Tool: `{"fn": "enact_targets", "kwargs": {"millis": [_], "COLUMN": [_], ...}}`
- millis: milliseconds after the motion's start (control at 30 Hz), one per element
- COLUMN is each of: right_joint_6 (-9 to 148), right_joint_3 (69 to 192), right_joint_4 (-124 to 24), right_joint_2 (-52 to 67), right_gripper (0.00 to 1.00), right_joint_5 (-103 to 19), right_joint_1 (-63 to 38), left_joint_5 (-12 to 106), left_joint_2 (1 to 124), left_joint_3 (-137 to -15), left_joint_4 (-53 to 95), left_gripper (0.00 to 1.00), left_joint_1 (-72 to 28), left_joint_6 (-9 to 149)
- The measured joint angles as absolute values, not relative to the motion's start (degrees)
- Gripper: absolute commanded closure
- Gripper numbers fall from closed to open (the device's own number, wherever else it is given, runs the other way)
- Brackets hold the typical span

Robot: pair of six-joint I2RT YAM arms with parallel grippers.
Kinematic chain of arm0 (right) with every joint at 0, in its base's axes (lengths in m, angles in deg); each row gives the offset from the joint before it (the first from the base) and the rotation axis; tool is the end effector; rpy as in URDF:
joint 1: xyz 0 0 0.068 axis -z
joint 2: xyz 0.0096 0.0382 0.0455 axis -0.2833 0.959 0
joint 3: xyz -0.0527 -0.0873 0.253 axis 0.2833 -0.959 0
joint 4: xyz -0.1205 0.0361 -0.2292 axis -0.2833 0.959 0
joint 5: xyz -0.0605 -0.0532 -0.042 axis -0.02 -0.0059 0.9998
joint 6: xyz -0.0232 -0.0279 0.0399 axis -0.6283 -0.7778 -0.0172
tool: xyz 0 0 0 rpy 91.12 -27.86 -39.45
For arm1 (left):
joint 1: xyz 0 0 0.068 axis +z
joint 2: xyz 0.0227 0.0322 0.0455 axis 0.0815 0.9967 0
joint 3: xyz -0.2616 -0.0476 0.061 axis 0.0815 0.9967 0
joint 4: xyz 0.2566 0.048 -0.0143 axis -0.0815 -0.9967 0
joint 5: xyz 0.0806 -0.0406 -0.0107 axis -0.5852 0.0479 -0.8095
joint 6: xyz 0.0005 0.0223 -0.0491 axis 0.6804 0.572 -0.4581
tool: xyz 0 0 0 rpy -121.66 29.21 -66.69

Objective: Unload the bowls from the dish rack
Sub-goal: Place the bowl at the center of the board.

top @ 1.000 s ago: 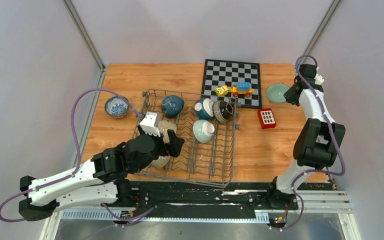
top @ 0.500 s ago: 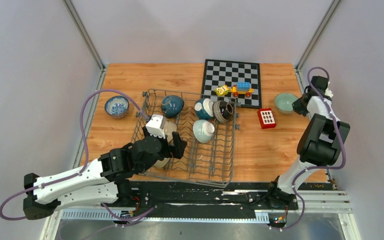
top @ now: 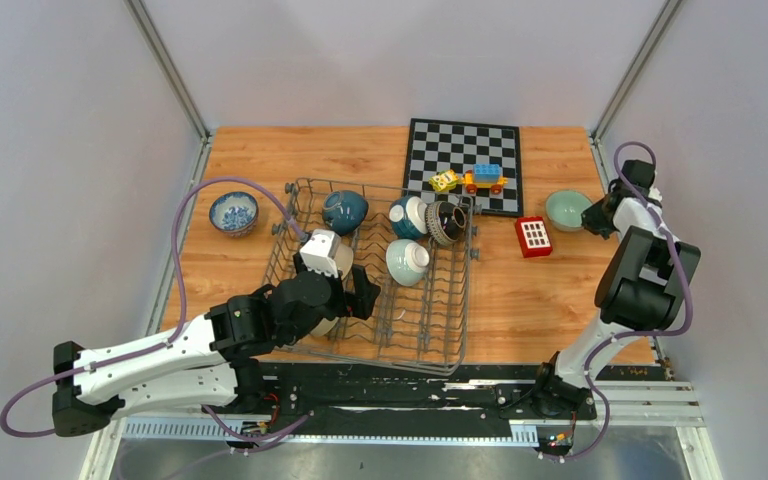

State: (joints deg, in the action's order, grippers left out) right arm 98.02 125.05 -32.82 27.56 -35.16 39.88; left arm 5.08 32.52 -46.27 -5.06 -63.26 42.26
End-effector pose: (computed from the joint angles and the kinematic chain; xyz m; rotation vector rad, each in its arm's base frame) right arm 0.3524 -0.1522 0.2160 1.1809 2.1122 0.1057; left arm 0.0845 -0.1560 0.3015 0.1439 2.0087 -0.6120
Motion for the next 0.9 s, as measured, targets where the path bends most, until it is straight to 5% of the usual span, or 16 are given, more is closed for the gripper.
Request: {"fn": "enact_targets", "kwargs": {"millis": [133,300,500,633,900], "right_joint_6": [98.0,97.9,97.5,97.6,98.9], "right_joint_3": [124.1,123.5,123.4,123.4,124.5], "right_joint_4": [-34.2,-35.0,-35.4,-35.2,-31.9], "right_joint_2": [27.6,27.7,27.6,27.0,16.4], "right_gripper": [0.94,0.60,0.37,0.10,0.04], "right_joint_5": [-36.1,-37.0,-37.2,-36.8,-35.4], "right_joint_1": [40.7,41.0,41.0,41.0,39.8], "left_joint_5": [5.1,5.1,6.0,7.0,8.3], "left_joint_2": [32.5,32.5,32.9,33.1,32.8], "left_joint_3": [-46.3,-46.3,-46.3,-46.3,-45.5], "left_joint_4": [-5.1,-5.1,-5.1,-5.1,-4.9], "left_gripper": [0.00,0.00,0.00,0.00,0.00], "left_joint_1": [-63.3,-63.3,-63.3,-63.3,-63.3], "left_joint_6": [42.1,42.1,42.2,42.8,43.2]}}
